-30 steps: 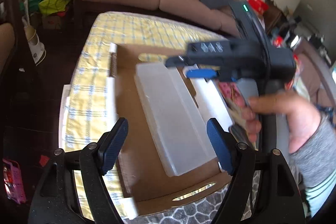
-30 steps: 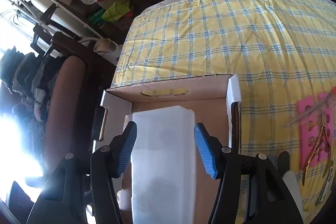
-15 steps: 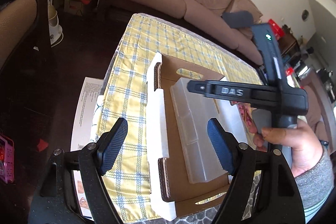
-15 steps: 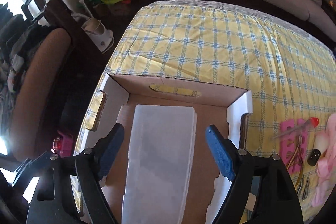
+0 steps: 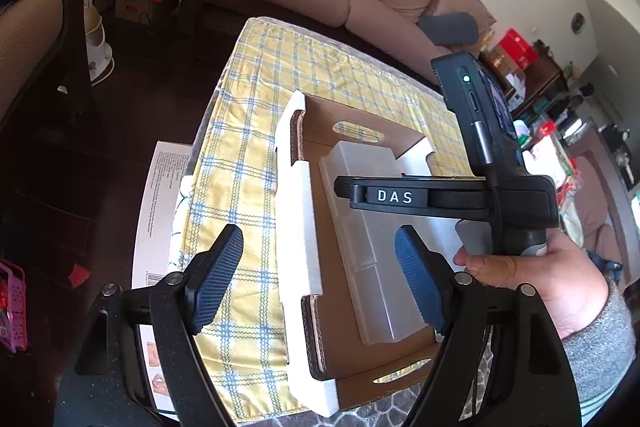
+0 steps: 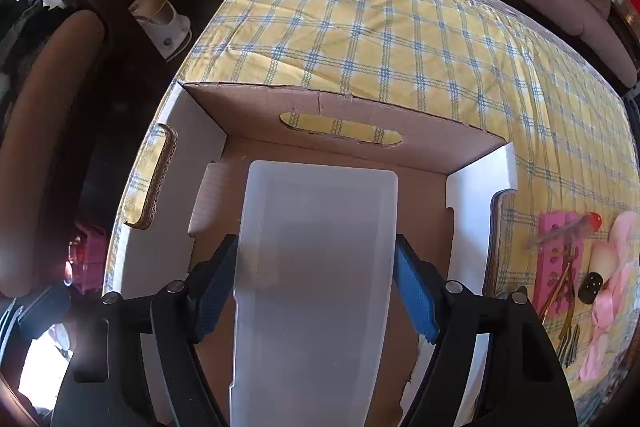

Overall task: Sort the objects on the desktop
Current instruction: 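Lower the plastic case into the cardboard tray and open the right gripper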

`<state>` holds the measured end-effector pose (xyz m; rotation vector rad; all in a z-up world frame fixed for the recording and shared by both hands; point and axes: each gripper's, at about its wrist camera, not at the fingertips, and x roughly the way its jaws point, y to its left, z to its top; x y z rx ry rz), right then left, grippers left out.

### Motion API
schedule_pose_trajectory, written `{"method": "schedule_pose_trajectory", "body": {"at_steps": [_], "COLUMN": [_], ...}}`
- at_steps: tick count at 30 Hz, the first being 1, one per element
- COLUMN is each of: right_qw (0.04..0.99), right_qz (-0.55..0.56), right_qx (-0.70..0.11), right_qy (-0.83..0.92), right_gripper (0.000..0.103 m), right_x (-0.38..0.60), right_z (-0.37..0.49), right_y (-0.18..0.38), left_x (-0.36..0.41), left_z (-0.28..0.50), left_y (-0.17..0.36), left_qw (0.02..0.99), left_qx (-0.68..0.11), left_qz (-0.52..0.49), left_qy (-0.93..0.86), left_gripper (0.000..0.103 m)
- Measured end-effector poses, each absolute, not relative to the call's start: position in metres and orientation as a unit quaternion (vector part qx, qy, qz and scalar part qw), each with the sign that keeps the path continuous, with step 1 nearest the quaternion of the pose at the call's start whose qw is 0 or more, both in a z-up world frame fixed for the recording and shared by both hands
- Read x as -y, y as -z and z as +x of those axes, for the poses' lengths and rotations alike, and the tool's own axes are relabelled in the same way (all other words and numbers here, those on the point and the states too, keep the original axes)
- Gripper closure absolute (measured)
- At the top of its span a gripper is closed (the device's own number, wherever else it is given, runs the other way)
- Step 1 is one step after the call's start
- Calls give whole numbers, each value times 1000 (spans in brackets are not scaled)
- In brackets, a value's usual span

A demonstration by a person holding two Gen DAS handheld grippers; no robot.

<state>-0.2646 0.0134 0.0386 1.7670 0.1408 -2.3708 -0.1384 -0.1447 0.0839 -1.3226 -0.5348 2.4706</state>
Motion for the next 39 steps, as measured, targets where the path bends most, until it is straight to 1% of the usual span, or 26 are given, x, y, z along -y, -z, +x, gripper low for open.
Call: {"method": "schedule_pose_trajectory", "body": {"at_steps": [3, 7, 9, 17, 25, 34, 35, 39], "right_qw": [90, 84, 84, 79, 67, 65, 66, 81], "right_qz": [596, 605, 610, 615, 612, 617, 616, 610], "right_qx": [-35, 40, 62, 95, 76, 111, 115, 114], "right_qy": [797, 790, 785, 779, 784, 777, 776, 780], "right_gripper": [27, 28, 28, 28, 28, 27, 28, 28], "right_x": [-15, -27, -28, -24, -9, -9, -11, -23], "right_z": [-262, -263, -262, -246, -237, -234, -234, -225], "right_y": [-40, -42, -43, -44, -43, -43, -45, -56], "left_x": [143, 141, 141, 151, 153, 156, 156, 153], "left_z": [-137, -138, -137, -137, -135, -136, -136, -137], "left_y": [-84, -82, -83, -84, -85, -85, -84, -78], "left_qw": [144, 149, 151, 151, 155, 160, 162, 182], "left_qx": [186, 184, 183, 191, 196, 200, 199, 208], "left_qz": [-459, -466, -465, -464, -461, -463, -465, -476], "left_qy": [-857, -852, -853, -851, -851, -849, -847, -835], "left_gripper": [27, 27, 27, 27, 27, 26, 26, 26]}}
